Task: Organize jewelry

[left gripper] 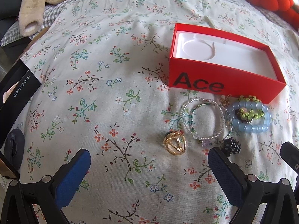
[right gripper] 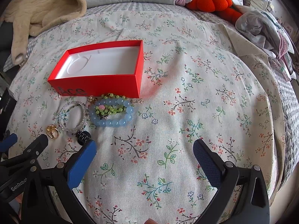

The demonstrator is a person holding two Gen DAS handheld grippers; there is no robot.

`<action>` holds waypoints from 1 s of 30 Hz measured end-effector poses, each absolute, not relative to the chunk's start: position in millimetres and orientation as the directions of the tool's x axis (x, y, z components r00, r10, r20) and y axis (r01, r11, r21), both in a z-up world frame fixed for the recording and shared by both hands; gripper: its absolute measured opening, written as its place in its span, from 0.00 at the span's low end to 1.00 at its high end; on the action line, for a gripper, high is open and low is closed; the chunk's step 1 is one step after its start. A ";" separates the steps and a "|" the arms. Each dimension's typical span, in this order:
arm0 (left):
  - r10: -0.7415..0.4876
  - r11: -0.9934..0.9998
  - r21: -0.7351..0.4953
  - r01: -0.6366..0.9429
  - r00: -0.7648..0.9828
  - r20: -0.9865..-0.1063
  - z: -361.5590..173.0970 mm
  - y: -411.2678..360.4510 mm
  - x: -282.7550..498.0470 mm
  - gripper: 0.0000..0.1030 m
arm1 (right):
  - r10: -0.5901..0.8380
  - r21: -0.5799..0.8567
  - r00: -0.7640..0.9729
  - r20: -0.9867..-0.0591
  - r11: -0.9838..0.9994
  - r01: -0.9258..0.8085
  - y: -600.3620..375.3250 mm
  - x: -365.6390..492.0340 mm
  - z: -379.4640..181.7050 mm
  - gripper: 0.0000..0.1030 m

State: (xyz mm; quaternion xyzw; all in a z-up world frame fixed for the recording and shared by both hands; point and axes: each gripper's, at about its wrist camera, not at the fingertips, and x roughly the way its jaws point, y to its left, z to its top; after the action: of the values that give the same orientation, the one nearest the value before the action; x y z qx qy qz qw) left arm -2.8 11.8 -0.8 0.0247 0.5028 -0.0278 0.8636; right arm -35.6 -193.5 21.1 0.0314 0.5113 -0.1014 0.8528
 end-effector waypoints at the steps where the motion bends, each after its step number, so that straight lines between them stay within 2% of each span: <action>1: -0.023 0.997 0.015 0.073 0.493 -0.870 -0.8 11.8 -2.8 1.00 | -0.141 -0.050 0.456 -0.879 0.977 0.205 -193.6 -35.7 21.1 1.00; 30: -0.033 0.992 0.034 0.121 0.517 -0.856 9.9 8.9 -3.1 1.00 | -0.138 -0.051 0.445 -0.885 0.978 0.202 -199.4 -32.6 26.4 1.00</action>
State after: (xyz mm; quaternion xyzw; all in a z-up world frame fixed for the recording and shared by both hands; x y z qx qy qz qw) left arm -3.1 8.9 9.9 0.0447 0.4897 -0.0442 0.8697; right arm -32.6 -199.4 26.4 0.0310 0.5170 -0.1002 0.8495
